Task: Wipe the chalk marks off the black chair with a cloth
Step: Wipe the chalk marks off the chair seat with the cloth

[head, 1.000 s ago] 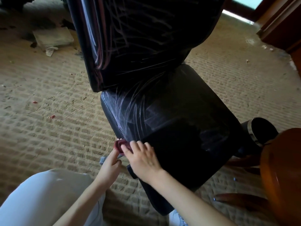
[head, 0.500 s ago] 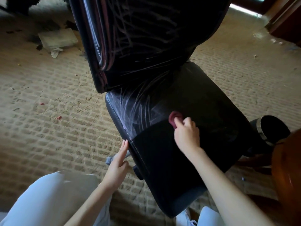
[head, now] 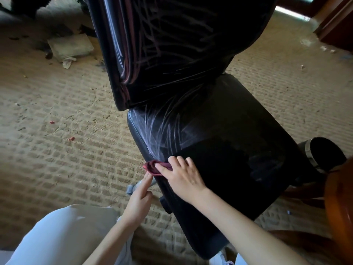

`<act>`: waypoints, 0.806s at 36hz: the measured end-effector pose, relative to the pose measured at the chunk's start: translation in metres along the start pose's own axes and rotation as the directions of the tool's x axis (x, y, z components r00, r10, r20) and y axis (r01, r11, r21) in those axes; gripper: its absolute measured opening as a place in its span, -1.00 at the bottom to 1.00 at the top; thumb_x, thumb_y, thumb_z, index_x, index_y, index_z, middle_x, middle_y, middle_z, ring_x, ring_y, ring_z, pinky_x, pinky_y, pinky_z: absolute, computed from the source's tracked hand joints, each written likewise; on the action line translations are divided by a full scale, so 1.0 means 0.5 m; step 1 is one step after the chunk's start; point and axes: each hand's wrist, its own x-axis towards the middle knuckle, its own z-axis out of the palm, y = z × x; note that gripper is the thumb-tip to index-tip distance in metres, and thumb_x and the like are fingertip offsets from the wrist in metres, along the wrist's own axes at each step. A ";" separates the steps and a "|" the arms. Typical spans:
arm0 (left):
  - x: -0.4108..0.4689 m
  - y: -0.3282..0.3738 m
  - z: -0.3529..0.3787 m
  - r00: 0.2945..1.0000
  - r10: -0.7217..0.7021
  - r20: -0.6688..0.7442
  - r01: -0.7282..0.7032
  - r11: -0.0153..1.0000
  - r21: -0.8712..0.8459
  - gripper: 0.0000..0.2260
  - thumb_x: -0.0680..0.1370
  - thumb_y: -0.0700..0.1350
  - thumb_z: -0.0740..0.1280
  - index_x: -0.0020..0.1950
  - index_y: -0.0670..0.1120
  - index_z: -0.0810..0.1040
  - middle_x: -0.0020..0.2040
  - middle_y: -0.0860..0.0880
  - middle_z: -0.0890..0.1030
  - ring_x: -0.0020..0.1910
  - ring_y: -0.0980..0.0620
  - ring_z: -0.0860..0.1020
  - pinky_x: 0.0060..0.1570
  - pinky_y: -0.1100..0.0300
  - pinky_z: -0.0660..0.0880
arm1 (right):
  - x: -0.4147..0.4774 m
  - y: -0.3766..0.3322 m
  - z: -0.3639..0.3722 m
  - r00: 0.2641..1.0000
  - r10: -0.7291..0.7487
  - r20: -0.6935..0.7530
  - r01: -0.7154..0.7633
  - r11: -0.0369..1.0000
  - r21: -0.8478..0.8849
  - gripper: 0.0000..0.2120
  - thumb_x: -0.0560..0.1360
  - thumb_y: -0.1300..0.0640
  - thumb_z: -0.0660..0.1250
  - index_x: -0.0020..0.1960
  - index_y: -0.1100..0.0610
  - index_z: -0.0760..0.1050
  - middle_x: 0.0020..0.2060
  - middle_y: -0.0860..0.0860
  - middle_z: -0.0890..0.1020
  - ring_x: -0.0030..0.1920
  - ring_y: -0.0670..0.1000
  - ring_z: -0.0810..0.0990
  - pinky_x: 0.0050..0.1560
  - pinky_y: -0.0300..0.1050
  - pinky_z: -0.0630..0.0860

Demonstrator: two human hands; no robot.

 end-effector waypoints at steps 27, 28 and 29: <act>0.044 0.027 -0.007 0.990 0.001 -0.143 0.011 0.997 0.081 -0.47 0.54 -0.39 0.06 0.49 -0.07 0.25 0.44 0.16 0.18 0.47 0.23 0.08 0.45 0.27 0.00 | 0.064 -0.035 -0.002 0.998 0.055 0.026 -0.055 0.998 0.013 -0.55 0.38 0.12 0.17 0.24 0.02 0.55 -0.15 0.05 0.52 -0.20 0.08 0.51 -0.24 -0.10 0.43; 0.045 0.028 -0.009 0.989 -0.012 -0.149 0.022 0.998 0.065 -0.45 0.54 -0.42 0.06 0.50 -0.05 0.24 0.44 0.18 0.16 0.47 0.24 0.06 0.43 0.29 -0.01 | 0.064 -0.023 -0.003 0.998 0.047 0.030 -0.047 0.999 0.011 -0.53 0.34 0.12 0.22 0.24 0.02 0.54 -0.16 0.05 0.51 -0.20 0.09 0.51 -0.24 -0.10 0.43; 0.046 0.030 -0.012 0.988 -0.028 -0.151 0.034 0.999 0.042 -0.44 0.55 -0.42 0.06 0.50 -0.04 0.24 0.44 0.18 0.17 0.47 0.24 0.07 0.43 0.30 -0.01 | 0.062 -0.009 -0.006 0.998 0.042 0.037 -0.042 0.999 0.006 -0.52 0.32 0.13 0.25 0.24 0.02 0.55 -0.17 0.06 0.51 -0.21 0.10 0.51 -0.24 -0.09 0.44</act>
